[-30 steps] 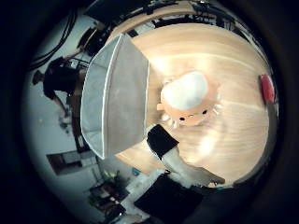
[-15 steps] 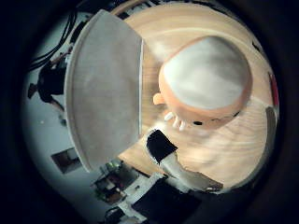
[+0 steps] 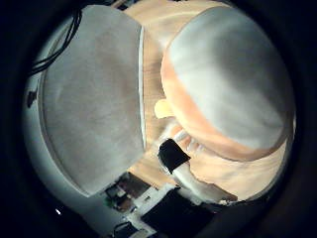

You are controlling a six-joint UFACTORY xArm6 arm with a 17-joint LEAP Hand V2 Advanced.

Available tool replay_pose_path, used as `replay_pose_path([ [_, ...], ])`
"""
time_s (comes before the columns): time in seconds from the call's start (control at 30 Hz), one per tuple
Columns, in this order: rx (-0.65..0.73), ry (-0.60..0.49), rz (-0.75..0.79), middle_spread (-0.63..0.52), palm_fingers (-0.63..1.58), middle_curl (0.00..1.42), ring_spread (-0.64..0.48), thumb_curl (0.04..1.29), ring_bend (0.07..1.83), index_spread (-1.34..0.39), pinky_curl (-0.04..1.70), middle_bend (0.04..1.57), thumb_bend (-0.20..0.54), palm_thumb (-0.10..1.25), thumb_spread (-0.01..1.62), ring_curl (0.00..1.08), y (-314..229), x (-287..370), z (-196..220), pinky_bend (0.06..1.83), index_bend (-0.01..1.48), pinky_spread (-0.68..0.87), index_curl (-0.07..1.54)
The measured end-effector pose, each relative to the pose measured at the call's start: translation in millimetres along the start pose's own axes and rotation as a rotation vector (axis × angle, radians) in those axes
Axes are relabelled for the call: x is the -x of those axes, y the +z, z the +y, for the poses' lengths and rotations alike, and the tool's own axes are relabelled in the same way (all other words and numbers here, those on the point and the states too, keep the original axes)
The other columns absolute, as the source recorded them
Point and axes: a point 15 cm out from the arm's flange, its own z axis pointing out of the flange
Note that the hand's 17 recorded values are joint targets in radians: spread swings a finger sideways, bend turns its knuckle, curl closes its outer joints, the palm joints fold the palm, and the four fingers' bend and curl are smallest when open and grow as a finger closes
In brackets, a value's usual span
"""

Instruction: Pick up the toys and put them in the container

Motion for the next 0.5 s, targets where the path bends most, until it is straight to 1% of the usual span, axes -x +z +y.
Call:
replay_pose_path([
  [0.07,0.006,0.003,-0.002,-0.11,0.3,0.37,-0.18,0.3,0.8,-0.41,0.31,0.24,-0.026,0.35,0.97,0.3,2.5,-0.8,0.5,1.04,0.05,-0.01,0.17],
  [0.1,0.005,0.006,-0.003,-0.12,0.35,0.37,-0.22,0.3,0.88,-0.41,0.33,0.25,-0.024,0.35,0.97,0.33,2.5,-1.9,0.5,1.12,0.03,-0.09,0.15],
  [0.13,0.004,0.009,-0.005,-0.14,0.36,0.38,-0.24,0.3,0.92,-0.41,0.35,0.26,-0.022,0.36,0.97,0.34,2.4,-2.6,0.3,1.18,0.04,-0.15,0.14],
  [0.17,0.004,0.014,-0.007,-0.15,0.4,0.38,-0.26,0.3,0.95,-0.41,0.36,0.27,-0.021,0.37,0.98,0.35,2.4,-4.1,0.4,1.23,0.03,-0.19,0.14],
  [0.27,0.004,0.025,-0.022,-0.23,0.54,0.43,-0.34,0.31,1.12,-0.41,0.41,0.4,0.005,0.45,1.0,0.41,3.0,-2.7,0.5,1.37,0.04,-0.34,0.09],
  [0.3,0.0,0.03,-0.028,-0.25,0.58,0.44,-0.35,0.31,1.15,-0.41,0.42,0.43,0.01,0.47,1.01,0.42,3.7,-2.2,-0.9,1.39,0.04,-0.35,0.09],
  [0.37,-0.016,0.04,-0.046,-0.3,0.67,0.48,-0.37,0.32,1.22,-0.42,0.45,0.51,0.036,0.56,1.05,0.46,4.2,0.4,-5.6,1.44,0.09,-0.38,0.09],
  [0.4,-0.022,0.043,-0.052,-0.31,0.7,0.49,-0.37,0.33,1.23,-0.42,0.45,0.53,0.04,0.58,1.05,0.46,4.0,1.4,-7.3,1.45,0.11,-0.39,0.09],
  [0.5,-0.029,0.045,-0.056,-0.38,0.83,0.56,-0.37,0.34,1.28,-0.45,0.49,0.65,0.08,0.72,1.11,0.5,2.6,2.0,-8.7,1.48,0.15,-0.39,0.1],
])
